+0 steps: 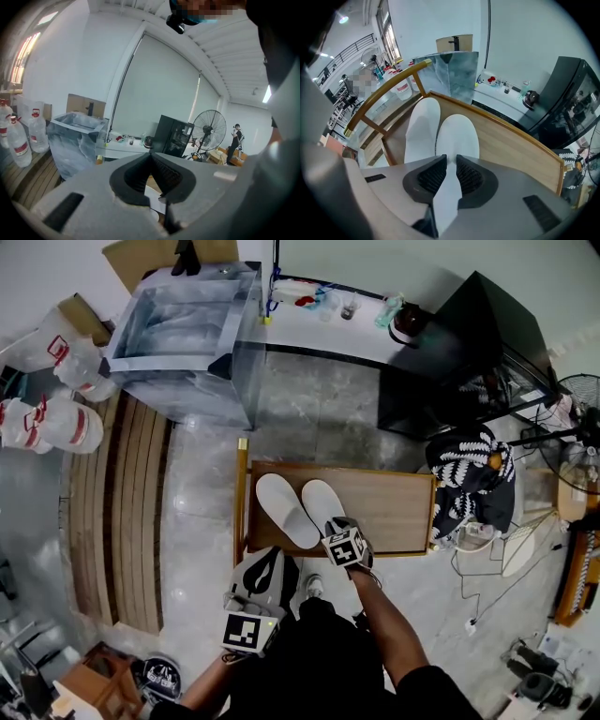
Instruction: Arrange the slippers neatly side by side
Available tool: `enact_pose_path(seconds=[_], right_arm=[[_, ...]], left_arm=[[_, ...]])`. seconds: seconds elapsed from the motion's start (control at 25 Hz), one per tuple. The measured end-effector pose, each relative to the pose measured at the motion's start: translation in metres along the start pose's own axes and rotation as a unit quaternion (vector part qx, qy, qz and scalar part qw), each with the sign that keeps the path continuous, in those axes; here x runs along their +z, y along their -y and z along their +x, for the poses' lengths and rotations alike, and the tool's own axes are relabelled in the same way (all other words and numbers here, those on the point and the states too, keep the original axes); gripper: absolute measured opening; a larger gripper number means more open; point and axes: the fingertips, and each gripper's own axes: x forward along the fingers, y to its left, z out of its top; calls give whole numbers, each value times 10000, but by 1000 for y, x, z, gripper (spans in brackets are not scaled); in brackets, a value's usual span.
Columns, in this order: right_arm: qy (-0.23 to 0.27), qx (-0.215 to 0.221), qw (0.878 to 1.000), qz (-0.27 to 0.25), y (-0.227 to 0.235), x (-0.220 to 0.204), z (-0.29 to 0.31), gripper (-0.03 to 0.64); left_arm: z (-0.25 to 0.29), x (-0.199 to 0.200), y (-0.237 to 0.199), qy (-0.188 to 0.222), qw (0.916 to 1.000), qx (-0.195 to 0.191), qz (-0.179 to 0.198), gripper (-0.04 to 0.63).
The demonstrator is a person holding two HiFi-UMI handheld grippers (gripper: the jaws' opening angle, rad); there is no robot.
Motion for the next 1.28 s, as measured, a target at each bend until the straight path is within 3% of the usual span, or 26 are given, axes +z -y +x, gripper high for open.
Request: enact_pose_path(seconds=[0.48,1.04,1.28], right_arm=[[18,-46,9994,353,6,10,-7,29],[649,132,9864,1507,26,2,-47,25],[762,187,9816,1740,33,0,-55,25]], left_arm=[[9,9,-20,68,9998,-145,133,17],[15,10,26,73,9994,-242,248,17],[21,23,41,165,9990,-285,311,17]])
